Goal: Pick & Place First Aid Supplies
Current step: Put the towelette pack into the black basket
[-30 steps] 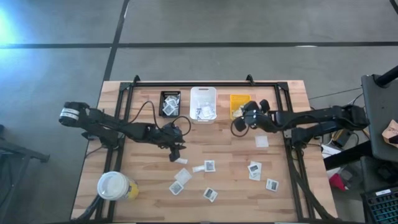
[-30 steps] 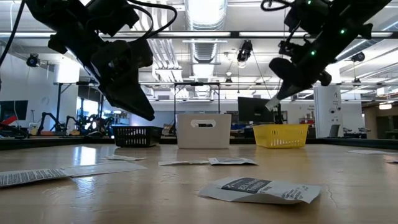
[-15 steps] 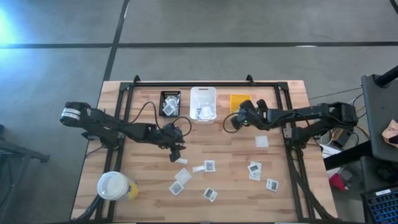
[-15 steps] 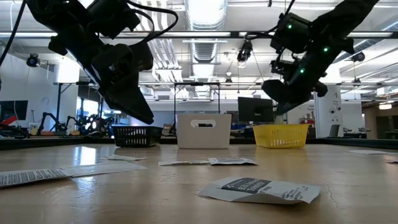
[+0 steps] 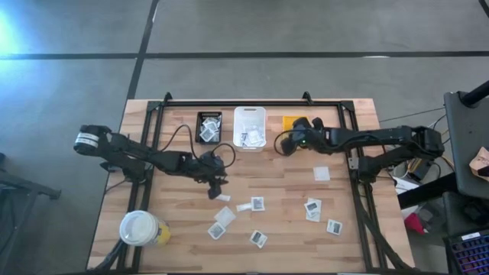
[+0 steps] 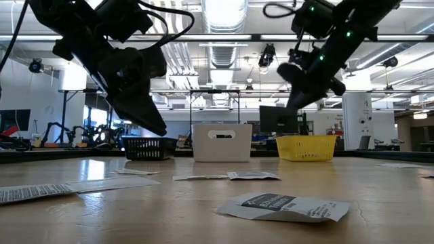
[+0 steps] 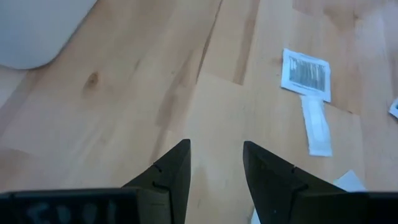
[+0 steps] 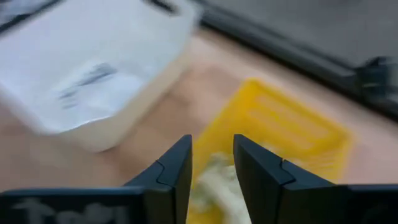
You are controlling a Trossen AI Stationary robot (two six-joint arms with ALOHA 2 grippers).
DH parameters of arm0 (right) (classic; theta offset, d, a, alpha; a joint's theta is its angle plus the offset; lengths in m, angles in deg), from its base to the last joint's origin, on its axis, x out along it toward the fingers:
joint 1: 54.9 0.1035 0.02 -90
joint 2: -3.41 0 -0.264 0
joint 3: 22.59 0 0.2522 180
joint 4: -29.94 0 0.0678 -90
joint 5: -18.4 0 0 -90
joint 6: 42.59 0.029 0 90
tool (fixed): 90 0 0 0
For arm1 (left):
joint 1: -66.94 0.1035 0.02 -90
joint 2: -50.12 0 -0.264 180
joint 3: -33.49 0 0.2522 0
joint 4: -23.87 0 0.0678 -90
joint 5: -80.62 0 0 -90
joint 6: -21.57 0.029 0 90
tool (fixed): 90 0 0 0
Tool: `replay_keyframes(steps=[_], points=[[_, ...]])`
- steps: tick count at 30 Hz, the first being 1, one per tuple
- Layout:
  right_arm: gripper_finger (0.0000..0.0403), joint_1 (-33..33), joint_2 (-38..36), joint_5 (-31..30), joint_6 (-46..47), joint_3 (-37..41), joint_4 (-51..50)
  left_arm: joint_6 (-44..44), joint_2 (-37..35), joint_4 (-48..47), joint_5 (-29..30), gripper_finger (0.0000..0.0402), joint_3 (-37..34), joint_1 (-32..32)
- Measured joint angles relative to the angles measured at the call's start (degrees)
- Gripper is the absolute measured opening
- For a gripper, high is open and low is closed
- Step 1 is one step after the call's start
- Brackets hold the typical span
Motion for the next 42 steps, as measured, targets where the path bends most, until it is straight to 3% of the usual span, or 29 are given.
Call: replay_keyframes(steps=[3, 6, 12, 20, 31, 42], points=[[0.0118, 1.1, -0.9, 7.2, 0.3, -0.8, 0.0, 1.1, 0.0, -0.1, -2.3, 0.0143, 0.0, -0.4], [0.0115, 4.2, -1.1, 8.7, 2.4, -1.4, 0.1, 1.9, 0.0, -0.1, -4.0, 0.0143, 0.0, -1.1], [0.0089, 12.6, -1.0, 7.5, 3.7, -1.6, 1.1, 2.5, 0.0, 0.0, -4.2, 0.0143, 0.0, -3.5], [0.0051, 24.7, -1.0, 1.2, 4.3, -1.6, 8.3, 1.5, 0.0, 0.0, -4.3, 0.0143, 0.0, -8.1], [0.0032, 36.7, -0.8, -1.5, 3.9, -1.5, 13.8, 0.6, 0.0, 5.4, -4.3, 0.0143, 0.0, -14.8], [0.0031, 43.3, 12.7, -4.2, 0.3, -5.2, 24.1, -7.5, 0.0, 7.8, -3.1, 0.0143, 0.0, -24.0]])
